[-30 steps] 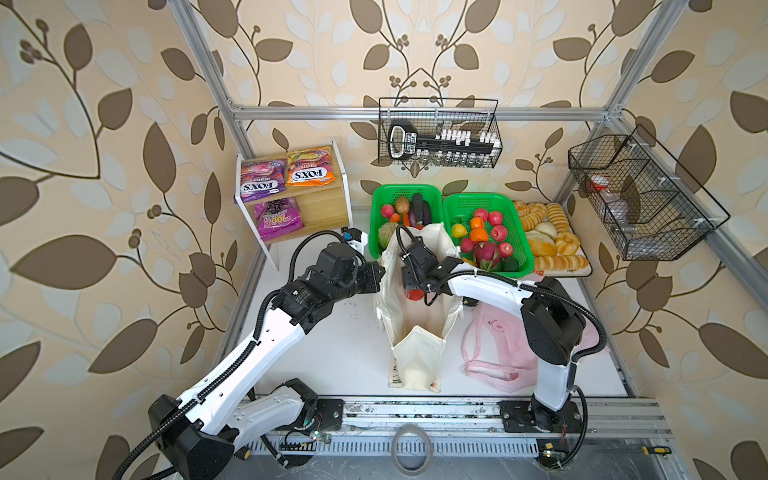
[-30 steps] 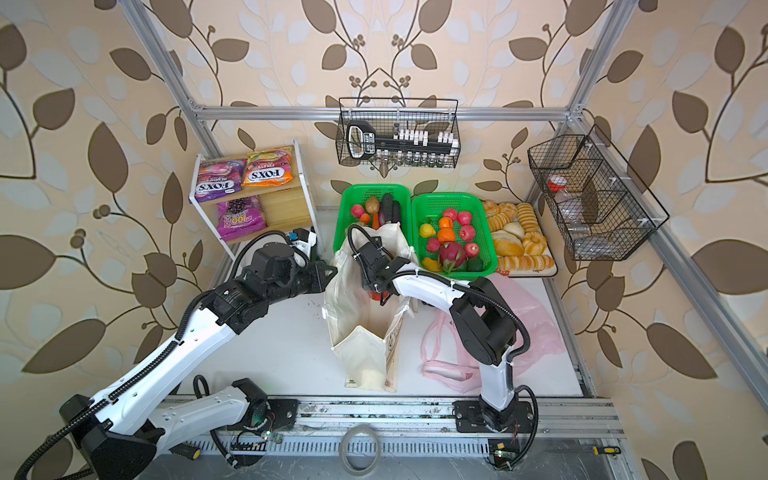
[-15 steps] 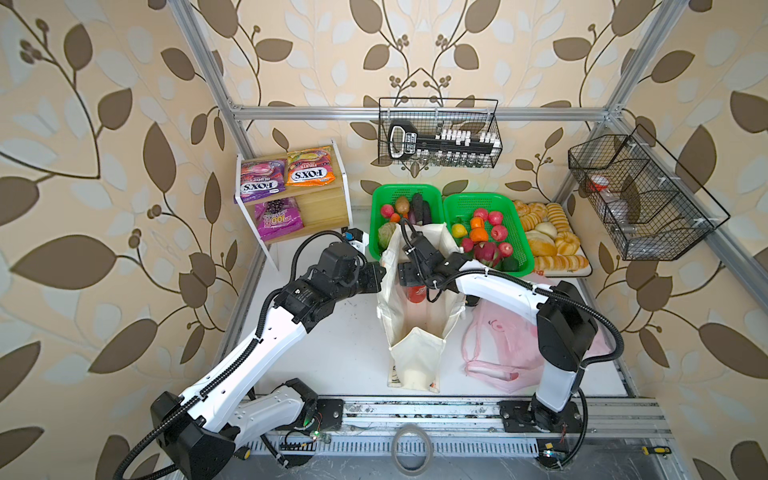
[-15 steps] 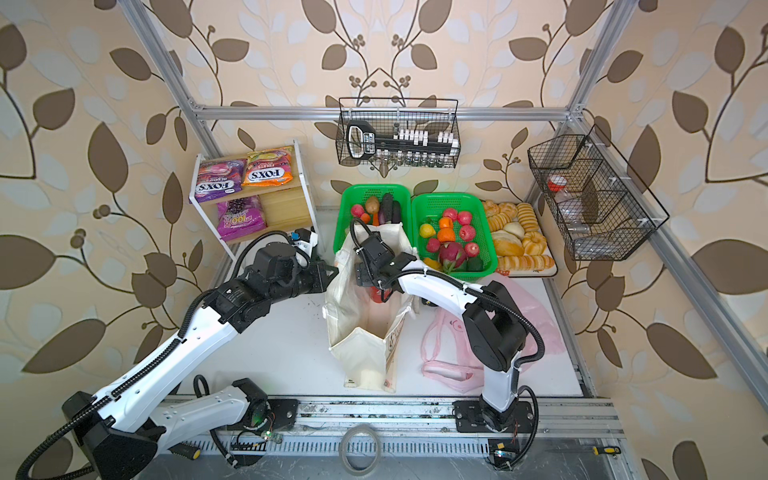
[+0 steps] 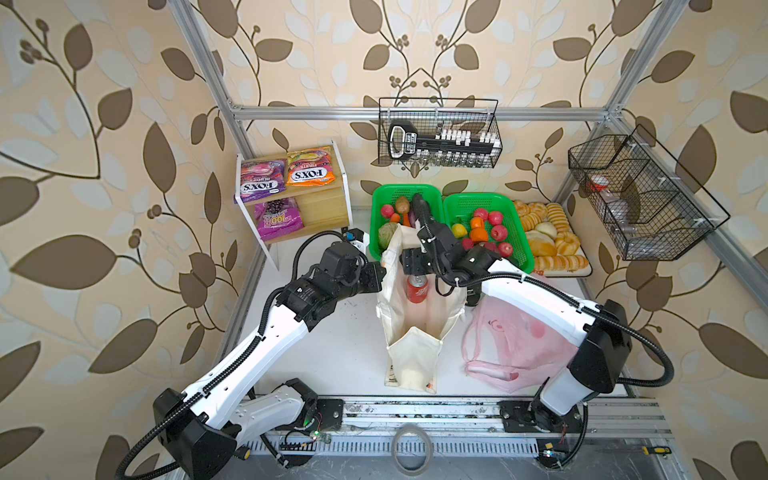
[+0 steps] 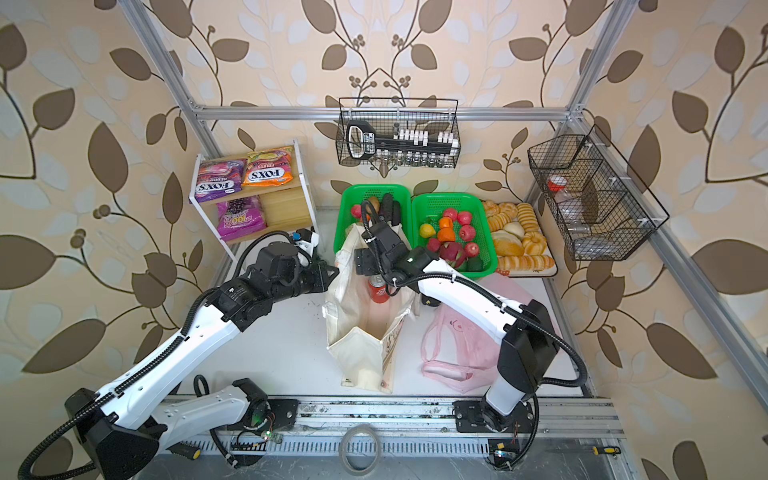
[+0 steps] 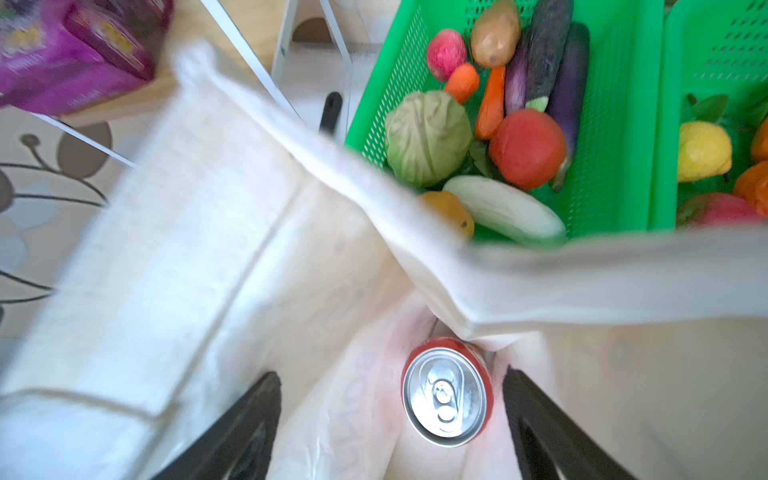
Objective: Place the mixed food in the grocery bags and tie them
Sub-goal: 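Open and withdraw the right gripper while the left releases the rim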
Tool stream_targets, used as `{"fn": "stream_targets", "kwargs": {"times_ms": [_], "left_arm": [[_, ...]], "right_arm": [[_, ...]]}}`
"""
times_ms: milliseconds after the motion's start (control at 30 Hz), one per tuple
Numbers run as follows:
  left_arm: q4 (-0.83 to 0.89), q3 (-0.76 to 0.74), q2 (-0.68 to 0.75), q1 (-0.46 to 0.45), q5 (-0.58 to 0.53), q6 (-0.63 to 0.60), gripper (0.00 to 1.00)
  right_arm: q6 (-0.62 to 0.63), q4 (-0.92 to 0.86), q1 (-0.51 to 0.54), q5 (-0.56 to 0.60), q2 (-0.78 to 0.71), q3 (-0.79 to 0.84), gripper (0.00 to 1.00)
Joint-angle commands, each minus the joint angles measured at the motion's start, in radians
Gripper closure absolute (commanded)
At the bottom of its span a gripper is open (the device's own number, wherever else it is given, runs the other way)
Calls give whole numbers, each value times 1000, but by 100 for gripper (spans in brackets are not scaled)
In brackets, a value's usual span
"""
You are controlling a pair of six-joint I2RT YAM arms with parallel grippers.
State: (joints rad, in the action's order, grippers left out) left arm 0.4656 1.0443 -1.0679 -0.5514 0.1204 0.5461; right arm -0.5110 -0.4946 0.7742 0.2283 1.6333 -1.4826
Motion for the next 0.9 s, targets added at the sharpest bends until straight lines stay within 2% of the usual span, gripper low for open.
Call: {"fn": "stream_targets", "kwargs": {"times_ms": [0, 133, 233, 267, 433, 533, 667, 733, 867], "left_arm": [[-31, 0, -3, -9, -39, 2, 100], [-42, -3, 7, -10, -34, -18, 100], [-54, -2, 24, -9, -30, -52, 74], [-52, 3, 34, -9, -31, -66, 60], [-25, 46, 84, -9, -75, -151, 36], [17, 90, 111, -9, -169, -209, 26], [88, 143, 124, 7, -402, -315, 16], [154, 182, 101, 66, -456, -373, 14], [261, 241, 11, 299, -393, -457, 13]], "right_arm": [[25, -10, 9, 12, -28, -17, 16], [42, 26, 20, 25, -127, -3, 17], [52, 95, 14, -5, -233, 33, 17], [53, 125, 9, -27, -268, 56, 17], [-10, 242, -35, -143, -402, 166, 17], [-66, 288, -66, -204, -460, 228, 18], [-94, 307, -78, -228, -522, 282, 18], [-114, 308, -78, -233, -550, 301, 18], [-137, 319, -64, -228, -598, 342, 18]]}}
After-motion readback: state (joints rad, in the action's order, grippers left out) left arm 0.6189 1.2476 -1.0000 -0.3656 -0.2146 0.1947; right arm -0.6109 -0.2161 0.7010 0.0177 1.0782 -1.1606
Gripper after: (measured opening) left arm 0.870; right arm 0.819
